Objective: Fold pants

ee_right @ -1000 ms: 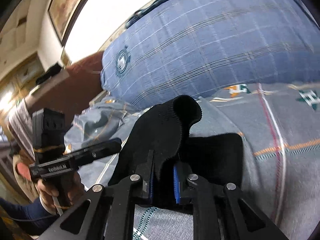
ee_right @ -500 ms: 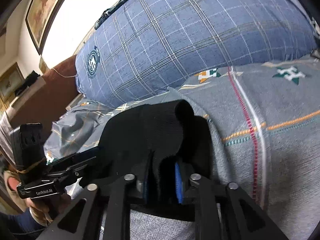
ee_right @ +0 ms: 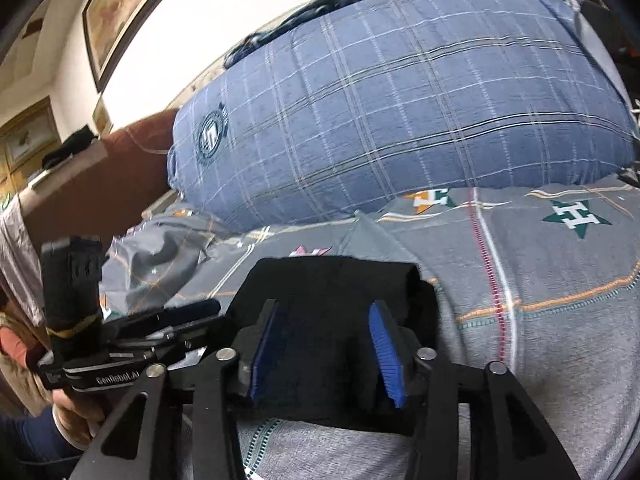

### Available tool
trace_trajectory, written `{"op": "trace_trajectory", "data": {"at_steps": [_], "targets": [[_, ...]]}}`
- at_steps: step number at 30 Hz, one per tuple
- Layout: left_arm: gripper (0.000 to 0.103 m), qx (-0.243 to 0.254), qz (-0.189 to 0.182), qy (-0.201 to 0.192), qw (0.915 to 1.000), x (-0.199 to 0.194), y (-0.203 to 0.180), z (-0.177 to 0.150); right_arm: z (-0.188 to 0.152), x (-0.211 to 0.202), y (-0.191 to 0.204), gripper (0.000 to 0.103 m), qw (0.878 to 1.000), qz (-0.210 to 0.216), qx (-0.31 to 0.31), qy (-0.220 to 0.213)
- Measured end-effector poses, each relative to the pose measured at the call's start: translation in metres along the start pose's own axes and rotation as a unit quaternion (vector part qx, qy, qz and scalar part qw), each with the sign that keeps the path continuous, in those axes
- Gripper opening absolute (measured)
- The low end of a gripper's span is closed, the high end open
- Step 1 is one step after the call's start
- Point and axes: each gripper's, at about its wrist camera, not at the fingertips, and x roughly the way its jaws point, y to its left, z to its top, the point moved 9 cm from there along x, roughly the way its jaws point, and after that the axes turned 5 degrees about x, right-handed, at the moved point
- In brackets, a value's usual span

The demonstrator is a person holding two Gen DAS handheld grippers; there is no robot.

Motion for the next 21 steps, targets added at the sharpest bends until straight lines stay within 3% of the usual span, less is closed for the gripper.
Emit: {"op": "trace_trajectory", "data": {"at_steps": [11, 21], "targets": [[0.059, -0.029, 0.019, -0.002, 0.9994, 0.007, 0.021, 0.010, 0.004, 0.029, 0.018, 0.050, 0.997, -0.013, -0.070, 0.025], [0.059, -0.034, 0.024, 0.013, 0.9990, 0.027, 0.031, 0.007, 0.006, 0.043, 0.005, 0.050, 0.998, -0.016, -0.057, 0.028]]}}
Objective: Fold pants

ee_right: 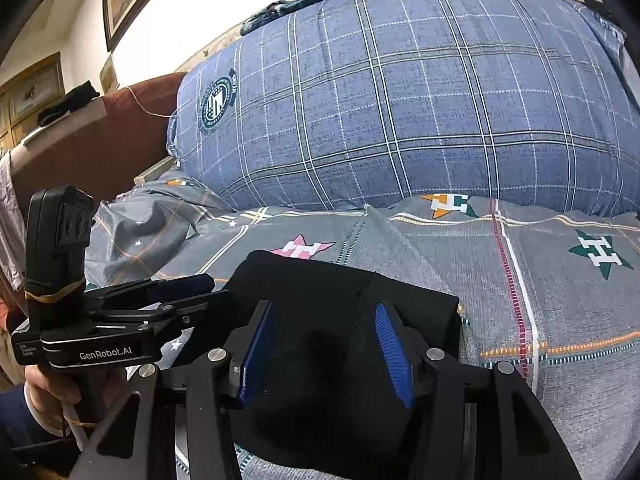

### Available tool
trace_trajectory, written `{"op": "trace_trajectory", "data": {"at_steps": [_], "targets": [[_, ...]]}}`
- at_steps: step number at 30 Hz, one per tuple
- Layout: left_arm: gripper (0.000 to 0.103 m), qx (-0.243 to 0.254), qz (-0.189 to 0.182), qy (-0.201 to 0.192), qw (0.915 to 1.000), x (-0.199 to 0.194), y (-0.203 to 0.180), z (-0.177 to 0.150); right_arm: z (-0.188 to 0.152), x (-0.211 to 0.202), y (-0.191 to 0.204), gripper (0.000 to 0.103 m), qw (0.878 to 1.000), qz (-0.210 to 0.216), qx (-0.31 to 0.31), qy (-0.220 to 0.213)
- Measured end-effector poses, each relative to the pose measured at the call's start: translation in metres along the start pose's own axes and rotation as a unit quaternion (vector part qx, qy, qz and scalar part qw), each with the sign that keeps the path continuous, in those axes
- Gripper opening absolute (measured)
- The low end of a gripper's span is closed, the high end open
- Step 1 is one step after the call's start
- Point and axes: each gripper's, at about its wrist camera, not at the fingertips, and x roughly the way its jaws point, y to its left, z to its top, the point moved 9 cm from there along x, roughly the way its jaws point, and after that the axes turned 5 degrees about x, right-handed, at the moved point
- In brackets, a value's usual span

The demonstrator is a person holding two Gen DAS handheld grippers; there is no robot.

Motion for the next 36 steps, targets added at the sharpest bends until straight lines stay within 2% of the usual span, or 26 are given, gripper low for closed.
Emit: {"op": "trace_trajectory", "data": {"at_steps": [14, 17, 22, 26, 29, 33, 36], "targets": [[0.059, -0.008, 0.000, 0.012, 0.9999, 0.020, 0.006, -0.003, -0.003, 0.022, -0.017, 0.051, 1.000, -0.008, 0.023, 0.012], [0.063, -0.012, -0.002, 0.014, 0.9998, 0.025, 0.008, -0.002, -0.004, 0.028, -0.028, 0.051, 0.999, -0.014, 0.045, 0.016], [0.070, -0.032, -0.017, 0.024, 0.9991, 0.034, 0.013, -0.006, -0.006, 0.030, -0.039, 0.051, 0.995, 0.027, 0.095, 0.004], [0.073, -0.058, -0.033, 0.036, 0.9971, 0.037, 0.018, -0.009, -0.009, 0.029, -0.034, 0.051, 0.997, 0.018, 0.071, -0.001], [0.072, -0.042, -0.023, 0.033, 0.9983, 0.032, 0.016, -0.009, -0.009, 0.022, -0.028, 0.052, 0.998, 0.003, 0.057, -0.001], [0.072, -0.023, -0.010, 0.026, 0.9994, 0.021, 0.012, -0.008, -0.013, 0.005, -0.017, 0.058, 0.999, -0.007, 0.032, -0.004], [0.072, -0.025, -0.017, 0.021, 0.9993, 0.013, 0.010, -0.009, -0.017, -0.007, -0.004, 0.058, 1.000, -0.011, -0.001, -0.006]]}}
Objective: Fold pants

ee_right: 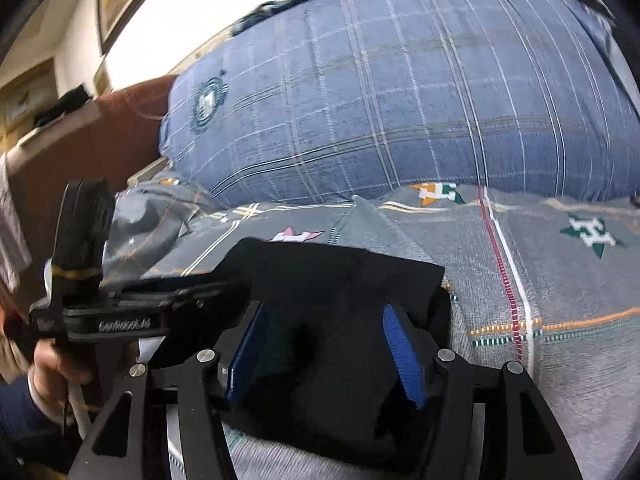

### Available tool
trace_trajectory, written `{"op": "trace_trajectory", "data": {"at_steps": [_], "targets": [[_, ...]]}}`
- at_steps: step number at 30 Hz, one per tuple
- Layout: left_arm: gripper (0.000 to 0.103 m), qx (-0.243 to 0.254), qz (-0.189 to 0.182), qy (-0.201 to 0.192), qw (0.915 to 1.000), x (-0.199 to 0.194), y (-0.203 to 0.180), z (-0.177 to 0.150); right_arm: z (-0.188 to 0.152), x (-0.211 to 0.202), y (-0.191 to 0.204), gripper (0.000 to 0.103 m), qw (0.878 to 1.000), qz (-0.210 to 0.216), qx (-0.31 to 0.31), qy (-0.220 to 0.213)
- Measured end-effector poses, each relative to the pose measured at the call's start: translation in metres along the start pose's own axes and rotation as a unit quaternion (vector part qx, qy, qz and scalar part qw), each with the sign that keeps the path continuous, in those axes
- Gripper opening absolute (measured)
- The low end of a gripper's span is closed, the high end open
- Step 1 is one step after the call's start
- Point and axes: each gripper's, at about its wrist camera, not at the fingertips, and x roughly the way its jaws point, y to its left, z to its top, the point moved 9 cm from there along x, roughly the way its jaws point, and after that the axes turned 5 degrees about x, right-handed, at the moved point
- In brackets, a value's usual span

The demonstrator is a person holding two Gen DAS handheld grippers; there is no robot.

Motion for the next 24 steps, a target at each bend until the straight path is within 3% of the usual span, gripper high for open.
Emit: {"op": "trace_trajectory", "data": {"at_steps": [7, 19, 24], "targets": [[0.072, 0.011, -0.015, -0.004, 0.9998, -0.018, -0.012, -0.009, -0.016, -0.009, 0.008, 0.062, 0.999, -0.027, -0.042, 0.020], [0.072, 0.053, 0.031, 0.000, 0.9981, -0.007, -0.019, -0.025, -0.046, -0.004, -0.005, 0.076, 0.995, -0.051, -0.061, 0.055], [0.072, 0.045, 0.030, -0.001, 0.9986, -0.009, -0.017, -0.026, -0.045, -0.004, -0.005, 0.077, 0.996, -0.049, -0.049, 0.055]]}}
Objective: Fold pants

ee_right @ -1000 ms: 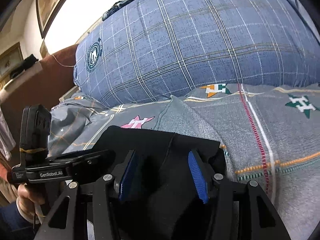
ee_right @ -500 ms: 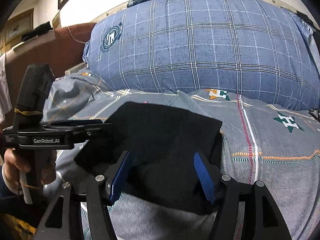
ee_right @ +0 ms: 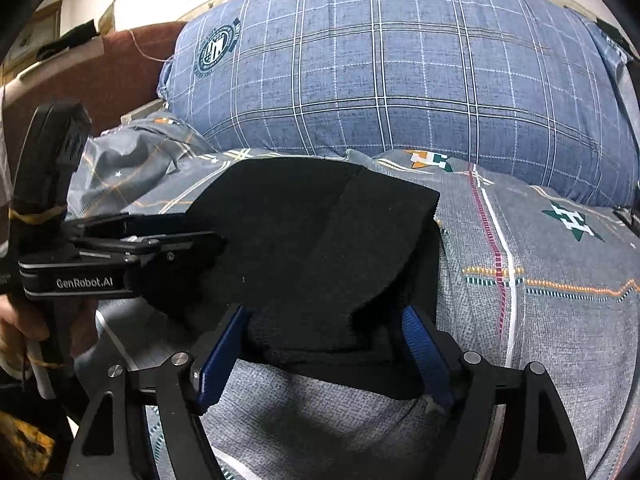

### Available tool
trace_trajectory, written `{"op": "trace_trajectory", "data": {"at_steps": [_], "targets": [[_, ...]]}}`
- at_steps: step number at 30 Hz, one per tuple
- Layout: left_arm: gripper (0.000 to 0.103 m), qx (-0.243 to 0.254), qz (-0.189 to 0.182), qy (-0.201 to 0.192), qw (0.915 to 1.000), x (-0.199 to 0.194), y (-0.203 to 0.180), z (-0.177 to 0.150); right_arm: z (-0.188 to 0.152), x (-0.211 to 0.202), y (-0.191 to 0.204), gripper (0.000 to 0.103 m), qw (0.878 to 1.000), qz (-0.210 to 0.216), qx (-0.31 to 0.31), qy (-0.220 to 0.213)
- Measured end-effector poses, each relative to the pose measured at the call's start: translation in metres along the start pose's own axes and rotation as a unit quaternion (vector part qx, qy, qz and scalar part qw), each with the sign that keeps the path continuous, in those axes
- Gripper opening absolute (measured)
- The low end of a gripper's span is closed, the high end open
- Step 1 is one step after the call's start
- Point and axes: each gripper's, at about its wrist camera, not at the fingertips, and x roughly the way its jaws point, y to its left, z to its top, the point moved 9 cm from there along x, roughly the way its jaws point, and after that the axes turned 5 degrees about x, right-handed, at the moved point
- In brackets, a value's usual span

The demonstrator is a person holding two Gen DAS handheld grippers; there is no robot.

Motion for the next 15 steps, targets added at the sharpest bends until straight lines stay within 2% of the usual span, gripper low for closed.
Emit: {"op": "trace_trajectory", "data": {"at_steps": [6, 12, 15], "targets": [[0.072, -0.018, -0.011, 0.004, 0.9998, -0.003, 0.004, 0.001, 0.007, -0.010, -0.011, 0.079, 0.997, 0.042, 0.062, -0.019], [0.072, -0.022, -0.008, 0.006, 0.9997, -0.004, 0.009, 0.003, 0.009, -0.014, -0.019, 0.082, 0.994, 0.055, 0.095, -0.024], [0.072, -0.033, -0.014, 0.010, 0.9993, -0.005, 0.013, 0.003, 0.008, -0.015, -0.030, 0.082, 0.992, 0.044, 0.116, -0.023]]}}
